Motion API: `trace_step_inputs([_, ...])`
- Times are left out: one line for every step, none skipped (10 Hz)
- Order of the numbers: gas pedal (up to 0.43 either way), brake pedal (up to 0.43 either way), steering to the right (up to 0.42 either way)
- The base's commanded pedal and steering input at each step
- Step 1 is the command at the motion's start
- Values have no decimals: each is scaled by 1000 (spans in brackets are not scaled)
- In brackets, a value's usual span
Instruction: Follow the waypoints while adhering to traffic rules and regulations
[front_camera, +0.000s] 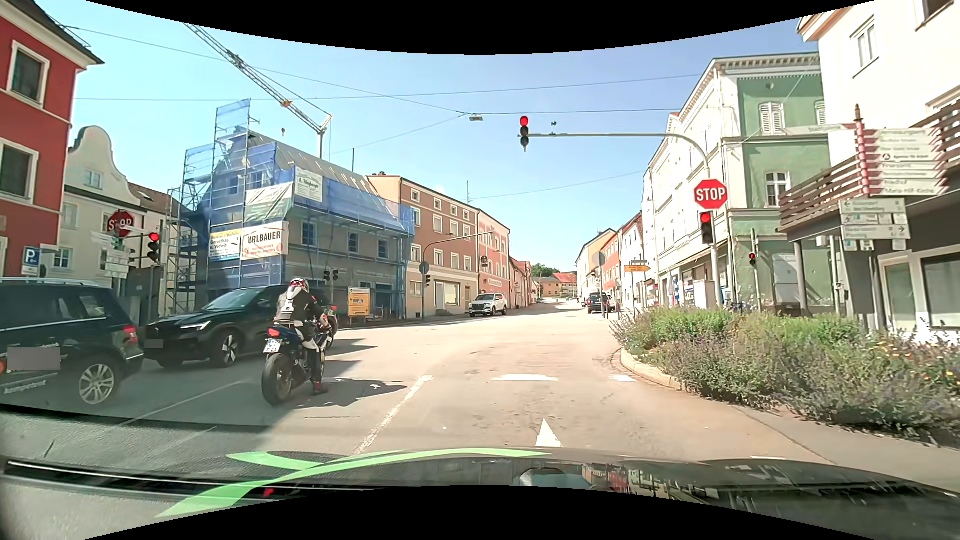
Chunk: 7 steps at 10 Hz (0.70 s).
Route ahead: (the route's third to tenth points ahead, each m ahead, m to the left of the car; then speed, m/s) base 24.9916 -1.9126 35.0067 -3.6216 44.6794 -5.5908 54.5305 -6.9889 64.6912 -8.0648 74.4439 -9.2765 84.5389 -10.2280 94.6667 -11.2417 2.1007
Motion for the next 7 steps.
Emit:
trace_step_inputs([28, 0, -45])
trace_step_inputs([28, 0, -45])
trace_step_inputs([28, 0, -45])
trace_step_inputs([28, 0, -45])
trace_step_inputs([28, 0, -45])
trace_step_inputs([28, 0, -43])
trace_step_inputs([28, 0, -35])
